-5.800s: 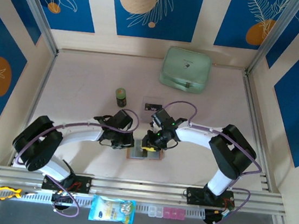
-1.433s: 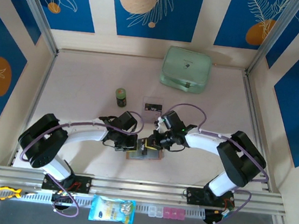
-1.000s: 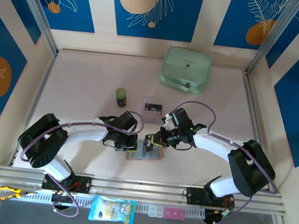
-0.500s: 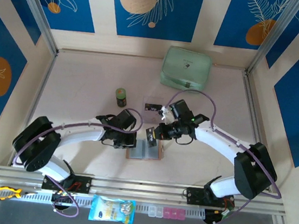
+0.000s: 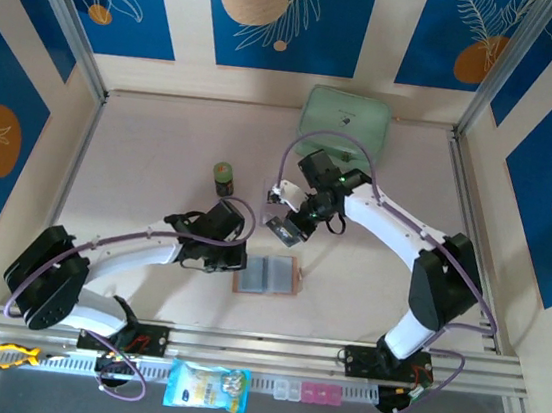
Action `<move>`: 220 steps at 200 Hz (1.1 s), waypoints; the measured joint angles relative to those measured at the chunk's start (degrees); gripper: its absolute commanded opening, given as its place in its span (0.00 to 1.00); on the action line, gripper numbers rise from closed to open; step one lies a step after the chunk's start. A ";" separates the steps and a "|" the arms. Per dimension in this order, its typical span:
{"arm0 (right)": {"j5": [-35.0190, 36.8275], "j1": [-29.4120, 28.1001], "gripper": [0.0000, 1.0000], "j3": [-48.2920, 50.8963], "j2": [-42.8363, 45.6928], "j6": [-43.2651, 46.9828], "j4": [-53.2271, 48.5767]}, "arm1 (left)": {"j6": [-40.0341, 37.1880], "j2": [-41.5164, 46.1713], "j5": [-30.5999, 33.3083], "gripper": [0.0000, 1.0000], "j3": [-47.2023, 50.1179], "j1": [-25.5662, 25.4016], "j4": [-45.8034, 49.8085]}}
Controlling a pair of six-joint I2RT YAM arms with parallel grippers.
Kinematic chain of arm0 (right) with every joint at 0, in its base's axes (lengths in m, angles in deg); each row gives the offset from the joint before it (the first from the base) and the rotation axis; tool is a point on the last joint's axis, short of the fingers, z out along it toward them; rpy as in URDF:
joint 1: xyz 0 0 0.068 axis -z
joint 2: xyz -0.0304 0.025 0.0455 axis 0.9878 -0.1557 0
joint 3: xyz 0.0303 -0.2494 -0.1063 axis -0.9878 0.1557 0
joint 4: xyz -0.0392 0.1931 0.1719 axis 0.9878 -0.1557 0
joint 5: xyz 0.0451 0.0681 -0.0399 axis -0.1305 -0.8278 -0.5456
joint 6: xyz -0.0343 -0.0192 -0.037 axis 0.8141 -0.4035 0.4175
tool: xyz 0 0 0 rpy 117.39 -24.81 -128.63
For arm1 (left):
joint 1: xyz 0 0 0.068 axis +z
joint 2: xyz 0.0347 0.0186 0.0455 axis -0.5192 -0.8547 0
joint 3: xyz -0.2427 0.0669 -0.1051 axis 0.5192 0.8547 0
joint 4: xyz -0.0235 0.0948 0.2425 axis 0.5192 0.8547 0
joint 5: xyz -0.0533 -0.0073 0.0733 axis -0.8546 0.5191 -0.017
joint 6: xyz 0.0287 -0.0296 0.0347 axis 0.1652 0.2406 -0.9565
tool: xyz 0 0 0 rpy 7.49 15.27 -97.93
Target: Take the credit cards out of the card holder
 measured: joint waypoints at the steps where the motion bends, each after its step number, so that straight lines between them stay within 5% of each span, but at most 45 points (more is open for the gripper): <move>1: 0.09 -0.02 0.00 -0.13 -0.13 0.20 -0.13 | 0.00 0.13 0.00 0.07 0.02 0.00 0.09; 130: 0.87 6.32 0.00 -32.39 -20.50 17.55 -11.78 | -1.62 6.36 1.44 0.09 0.85 4.15 5.51; 220: -0.76 7.93 0.00 -39.12 -28.94 21.09 -15.19 | -4.17 4.22 0.20 0.09 0.85 8.11 5.51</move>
